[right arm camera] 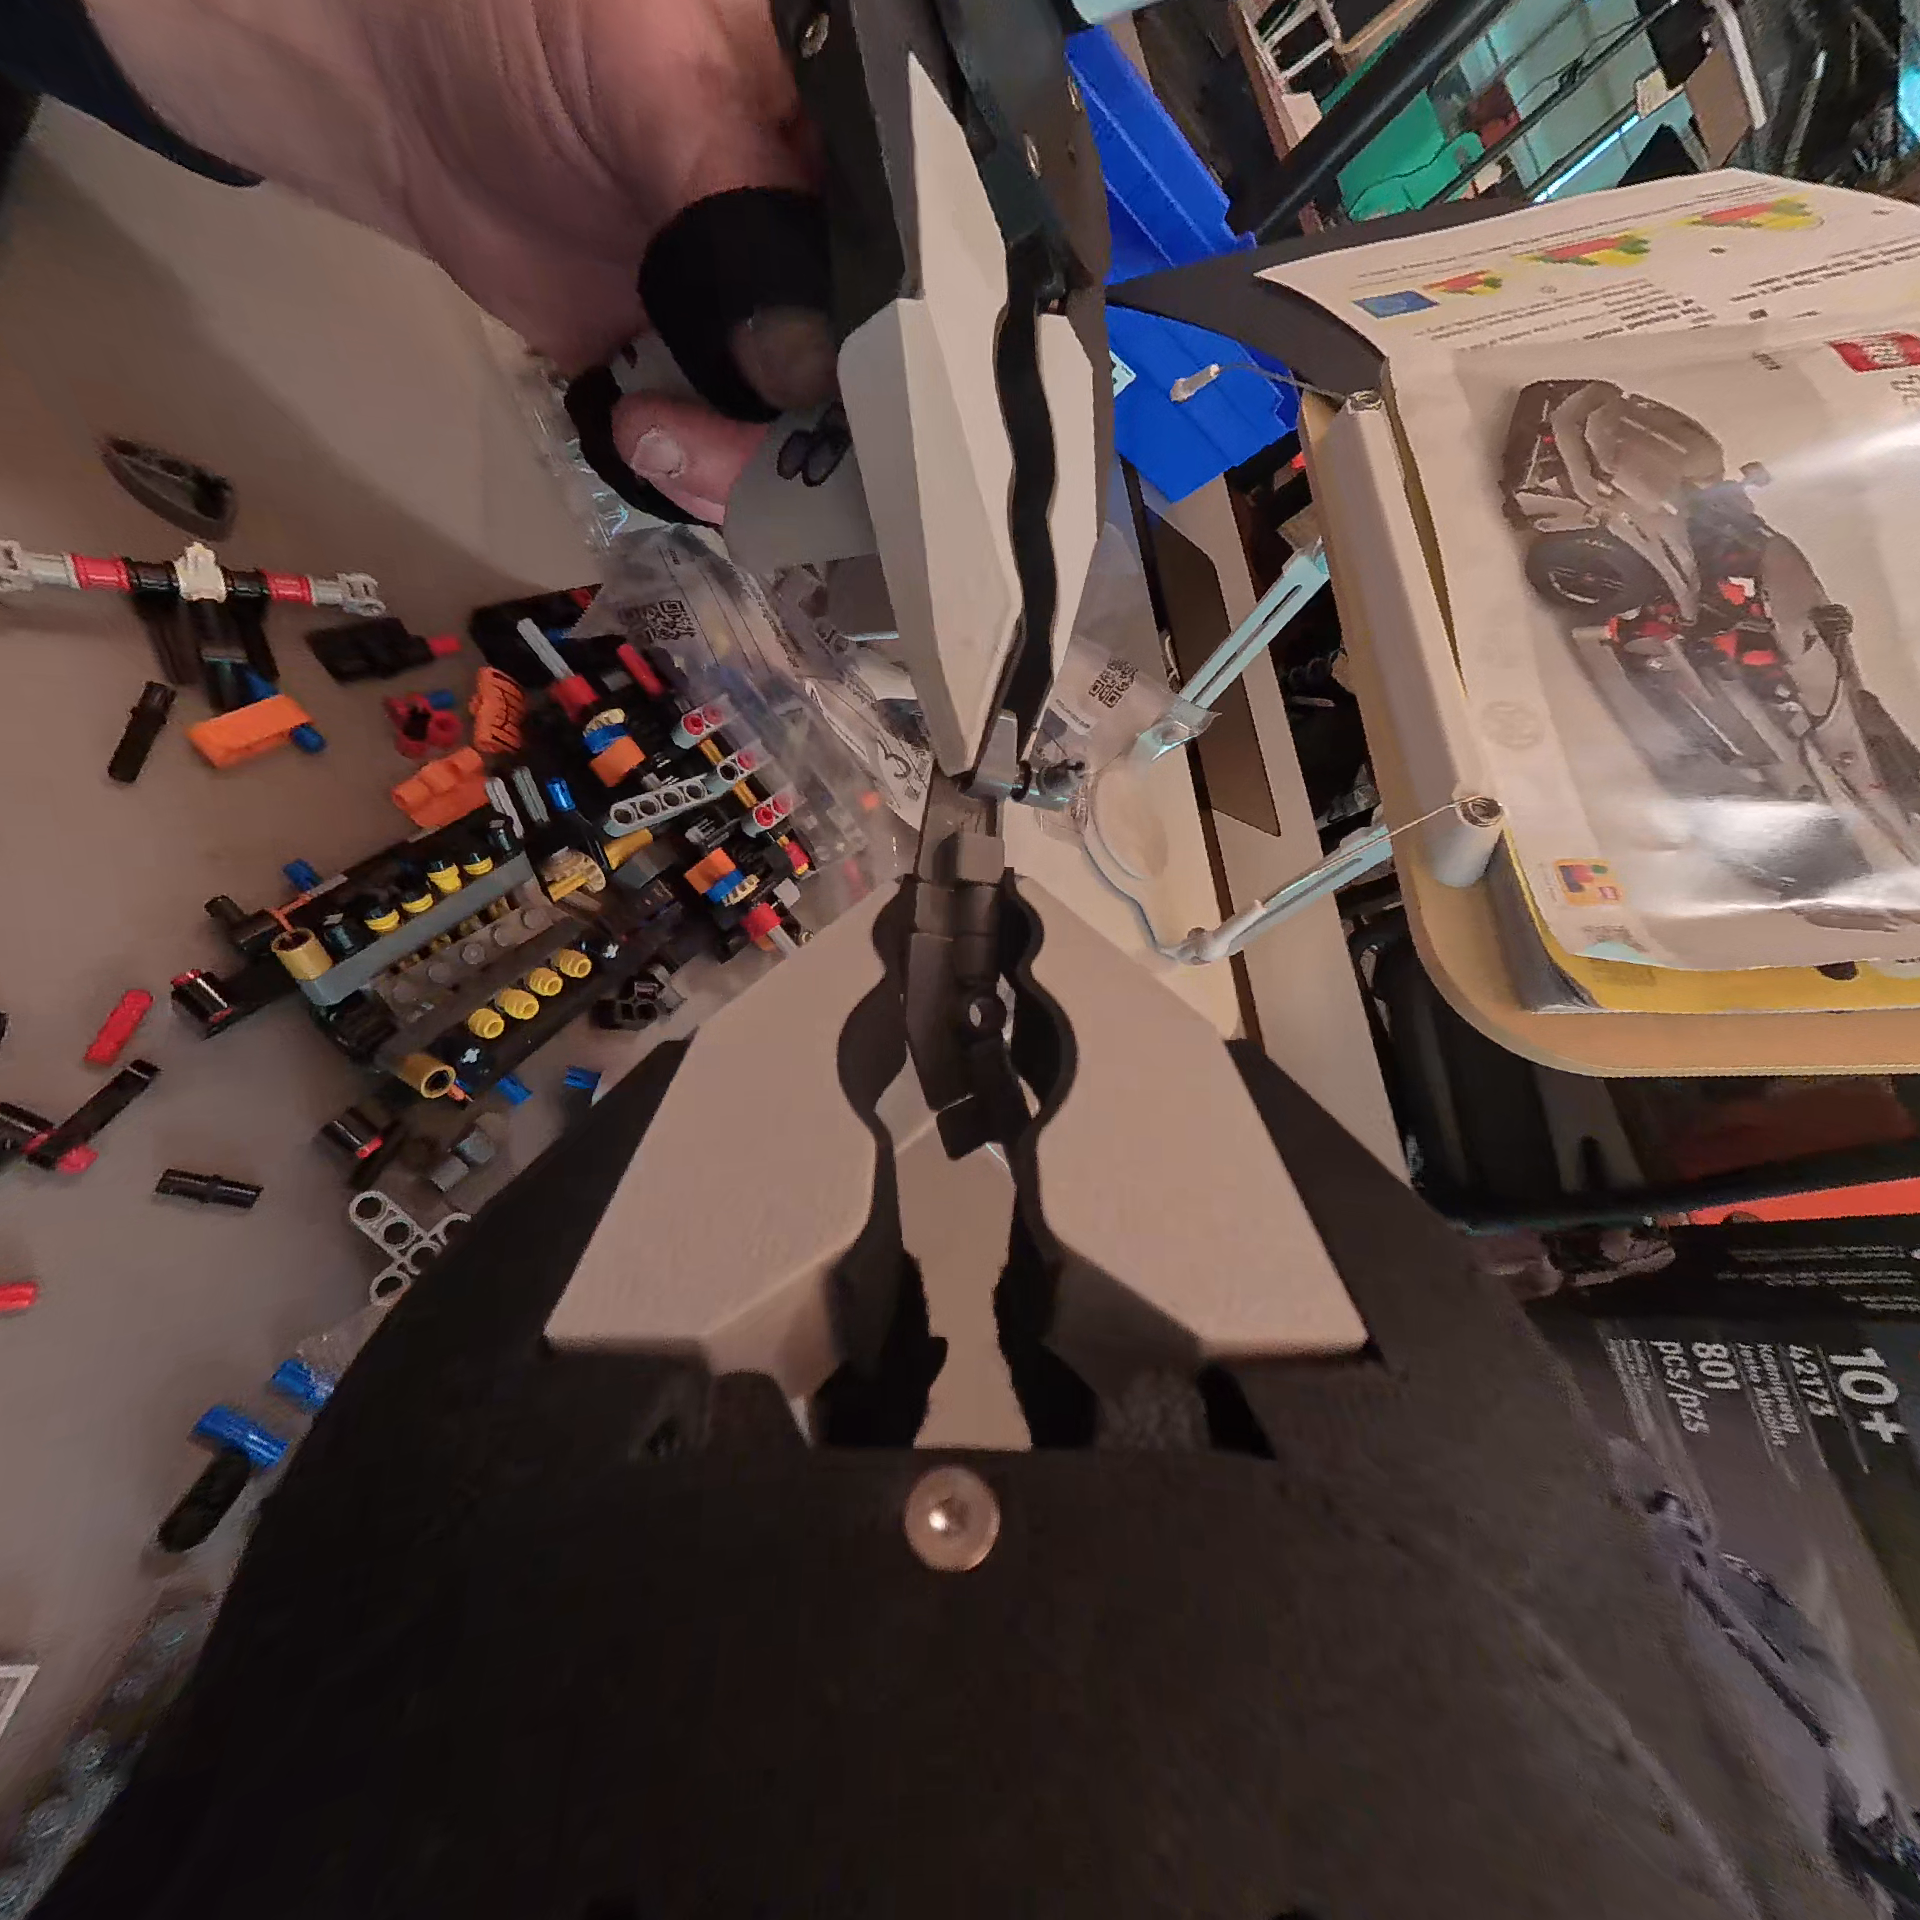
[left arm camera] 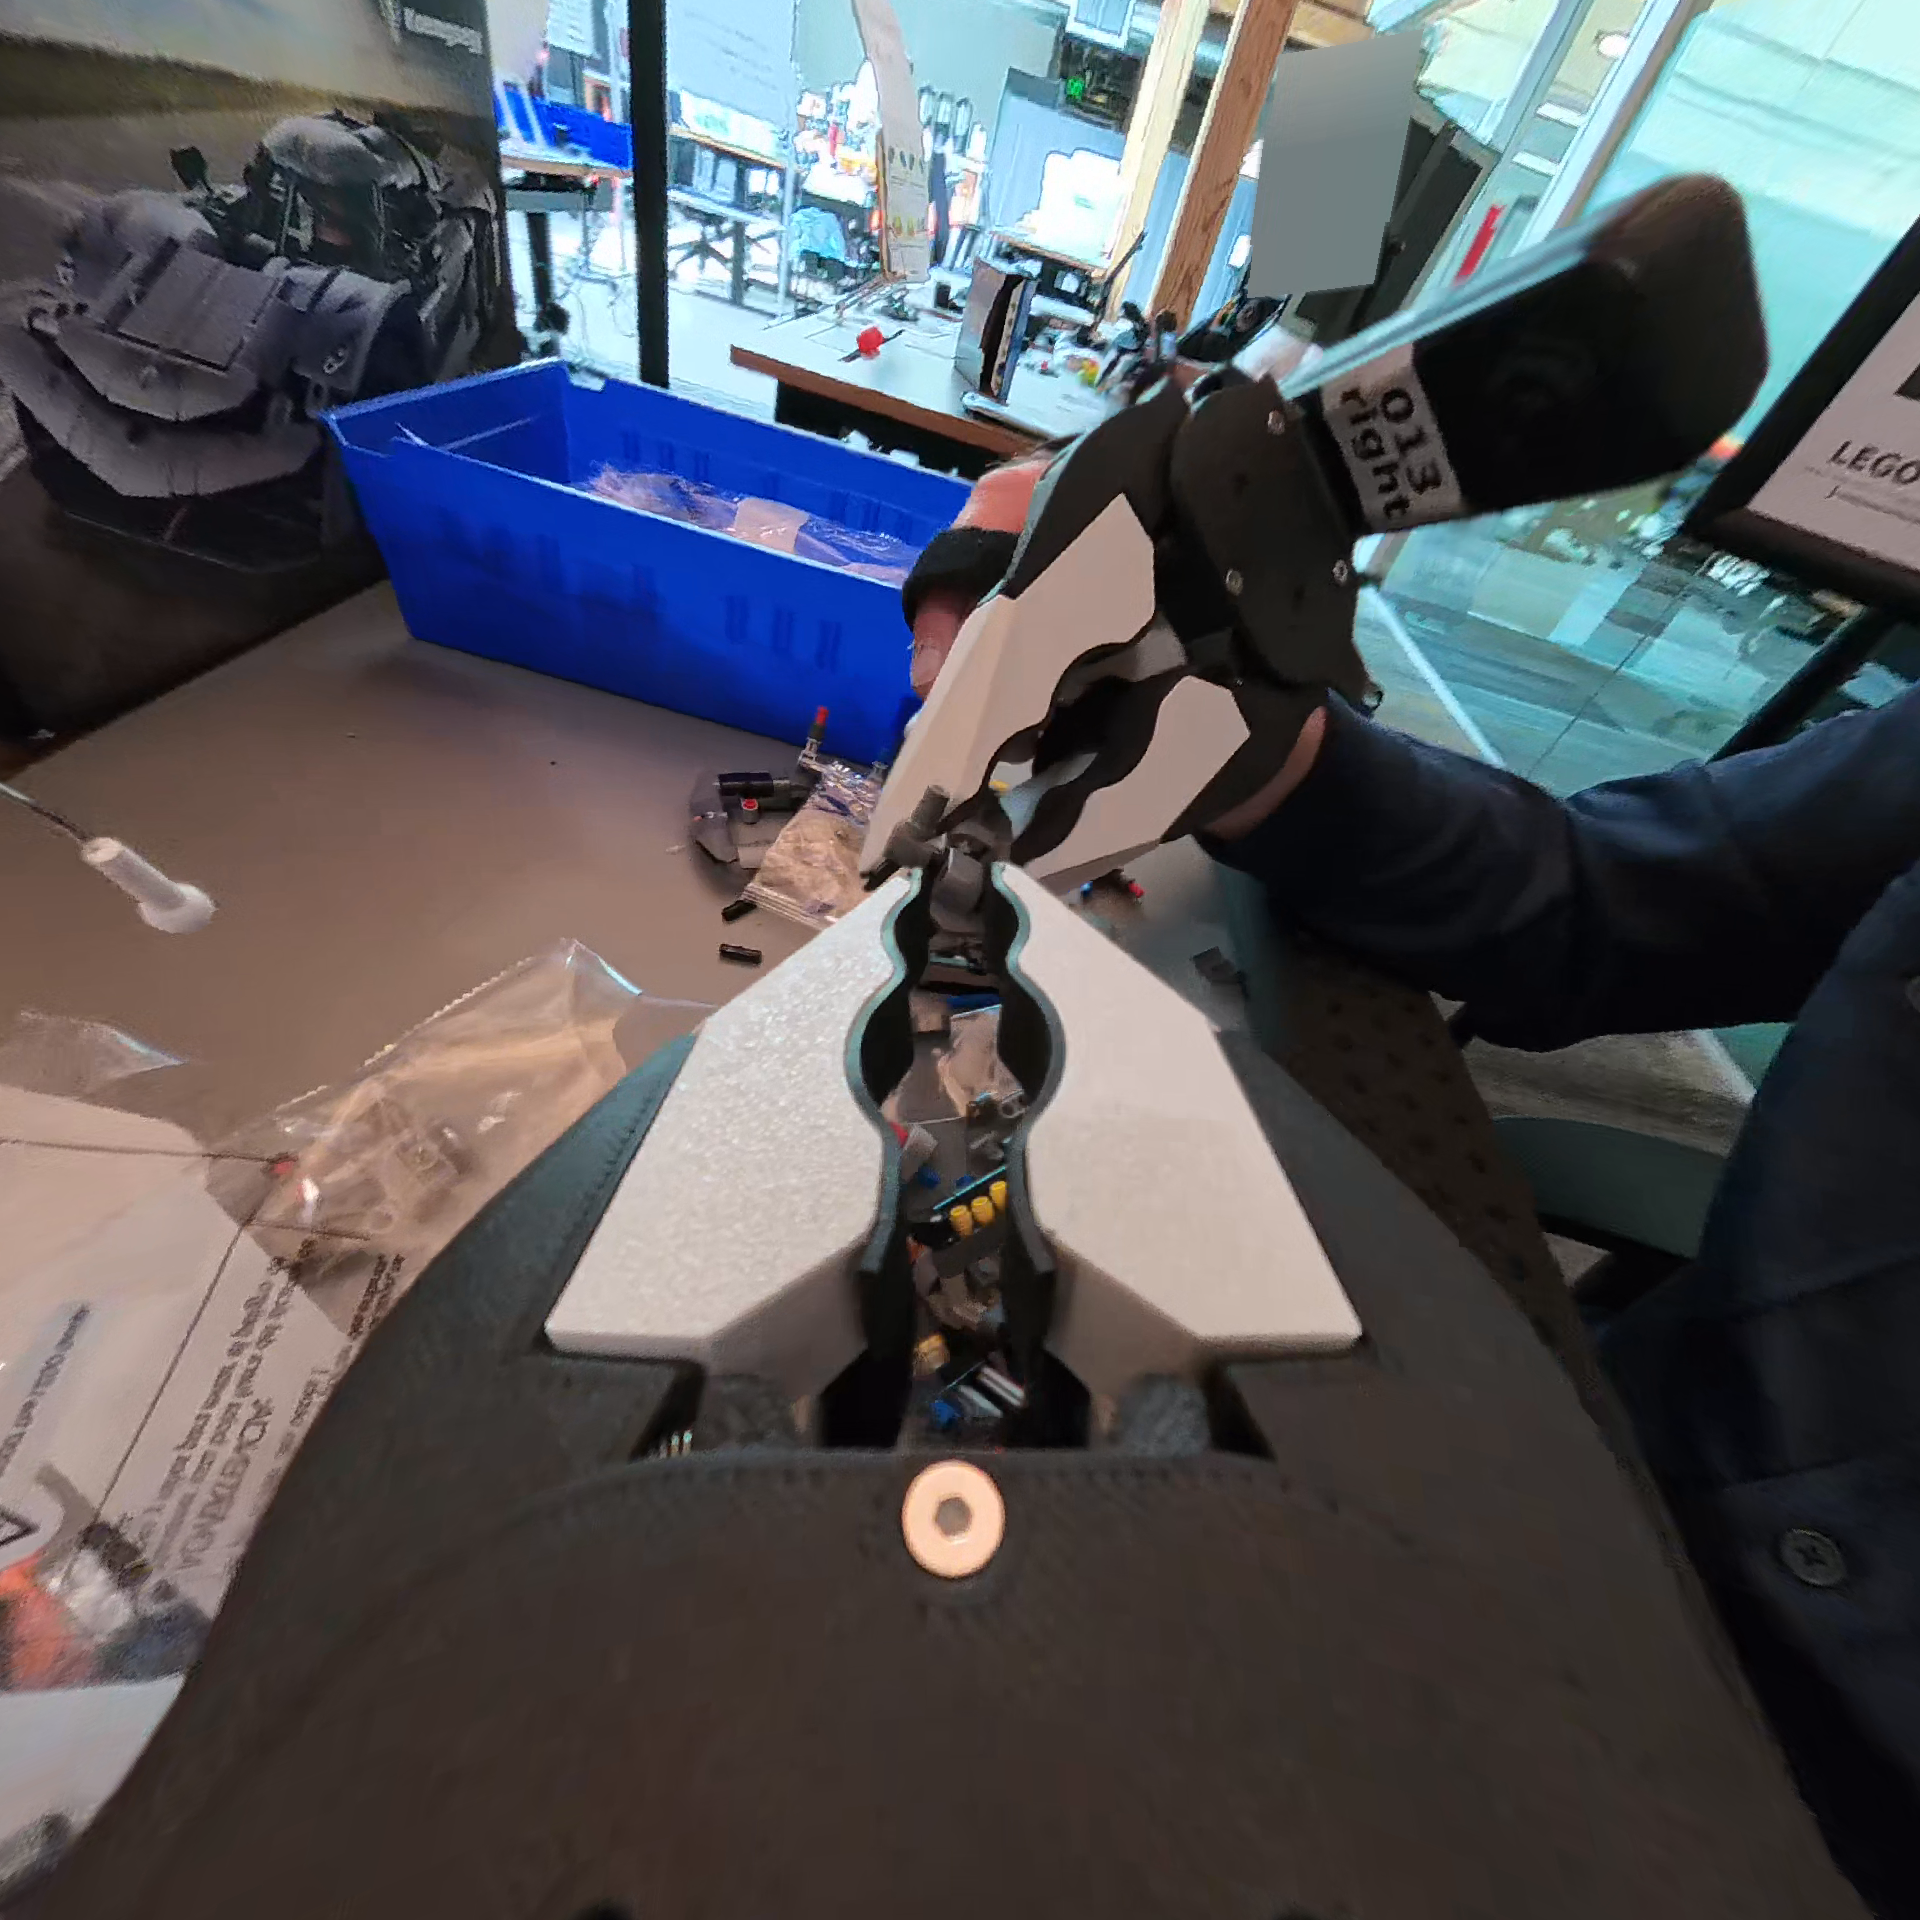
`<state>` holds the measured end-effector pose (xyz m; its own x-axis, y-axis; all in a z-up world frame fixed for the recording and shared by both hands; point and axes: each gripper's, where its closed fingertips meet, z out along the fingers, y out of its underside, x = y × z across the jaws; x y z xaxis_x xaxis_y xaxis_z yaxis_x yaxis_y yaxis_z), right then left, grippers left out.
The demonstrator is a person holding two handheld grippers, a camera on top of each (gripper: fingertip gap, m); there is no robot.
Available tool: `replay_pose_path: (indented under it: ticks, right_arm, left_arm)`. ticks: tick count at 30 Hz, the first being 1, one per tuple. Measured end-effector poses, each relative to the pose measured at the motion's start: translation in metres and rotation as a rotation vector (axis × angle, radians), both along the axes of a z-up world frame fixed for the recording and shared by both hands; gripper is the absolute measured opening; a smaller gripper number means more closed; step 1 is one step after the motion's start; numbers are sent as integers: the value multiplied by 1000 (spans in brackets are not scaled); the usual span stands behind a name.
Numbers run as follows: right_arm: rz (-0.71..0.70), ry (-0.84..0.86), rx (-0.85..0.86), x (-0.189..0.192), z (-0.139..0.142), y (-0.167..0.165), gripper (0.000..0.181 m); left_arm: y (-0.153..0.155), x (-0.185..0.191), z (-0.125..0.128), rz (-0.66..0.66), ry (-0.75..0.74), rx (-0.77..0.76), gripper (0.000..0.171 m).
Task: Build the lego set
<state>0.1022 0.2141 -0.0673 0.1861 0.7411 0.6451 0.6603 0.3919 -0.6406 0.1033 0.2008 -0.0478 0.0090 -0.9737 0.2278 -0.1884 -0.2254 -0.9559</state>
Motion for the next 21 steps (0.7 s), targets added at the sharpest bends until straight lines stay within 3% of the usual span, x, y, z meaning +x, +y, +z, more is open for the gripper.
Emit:
replay_pose_path:
  ticks: [5, 9, 15, 21]
  right_arm:
    - [88, 166, -221, 0, 8, -10, 21]
    - [154, 335, -414, 2, 22, -14, 17]
    - [129, 314, -387, -3, 18, -12, 13]
    - [171, 395, -451, -5, 25, -15, 11]
  left_arm:
    - [0, 2, -12, 22, 90, 147, 7]
    - [-6, 4, -10, 17, 108, 254, 7]
    - [-5, 3, -9, 30, 110, 279, 6]
    - [-9, 5, -11, 9, 127, 296, 7]
